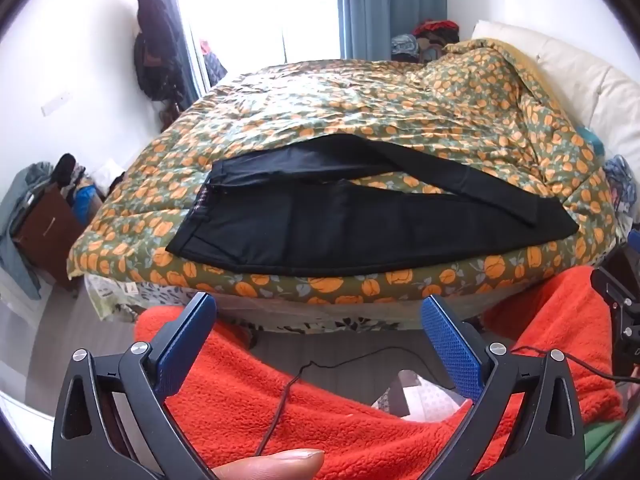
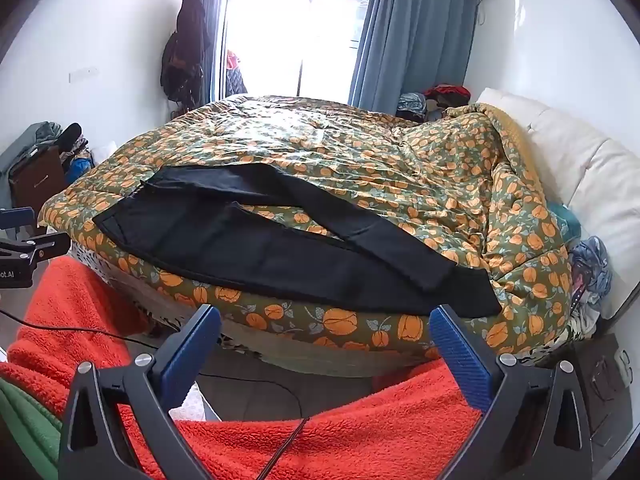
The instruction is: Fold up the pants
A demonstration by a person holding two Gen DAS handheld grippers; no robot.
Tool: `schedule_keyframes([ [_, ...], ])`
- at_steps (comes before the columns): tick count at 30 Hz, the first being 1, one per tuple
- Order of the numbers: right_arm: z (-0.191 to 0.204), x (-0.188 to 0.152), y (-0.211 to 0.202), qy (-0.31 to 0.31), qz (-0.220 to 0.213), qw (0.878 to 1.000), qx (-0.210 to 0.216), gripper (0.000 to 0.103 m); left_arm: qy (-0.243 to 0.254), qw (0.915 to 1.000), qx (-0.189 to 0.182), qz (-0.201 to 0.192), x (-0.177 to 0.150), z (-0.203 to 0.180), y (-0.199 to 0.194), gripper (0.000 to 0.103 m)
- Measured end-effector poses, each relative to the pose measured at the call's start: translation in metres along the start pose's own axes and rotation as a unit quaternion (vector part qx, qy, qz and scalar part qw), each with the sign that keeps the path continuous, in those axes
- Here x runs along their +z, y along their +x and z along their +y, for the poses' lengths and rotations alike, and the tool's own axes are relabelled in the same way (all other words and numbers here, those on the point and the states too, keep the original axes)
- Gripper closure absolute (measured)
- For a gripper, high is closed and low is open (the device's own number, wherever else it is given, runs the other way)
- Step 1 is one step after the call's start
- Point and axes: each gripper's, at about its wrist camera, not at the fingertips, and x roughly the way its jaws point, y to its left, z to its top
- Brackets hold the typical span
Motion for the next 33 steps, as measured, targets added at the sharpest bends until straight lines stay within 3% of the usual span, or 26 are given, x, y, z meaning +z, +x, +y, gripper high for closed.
schedule_keyframes([
  [33, 0.004, -0.003, 0.003, -0.009, 0.001, 1.0, -0.002, 0.0, 0.014, 0.9998, 0.015, -0.002, -0.007, -0.006, 0.003, 0.001],
])
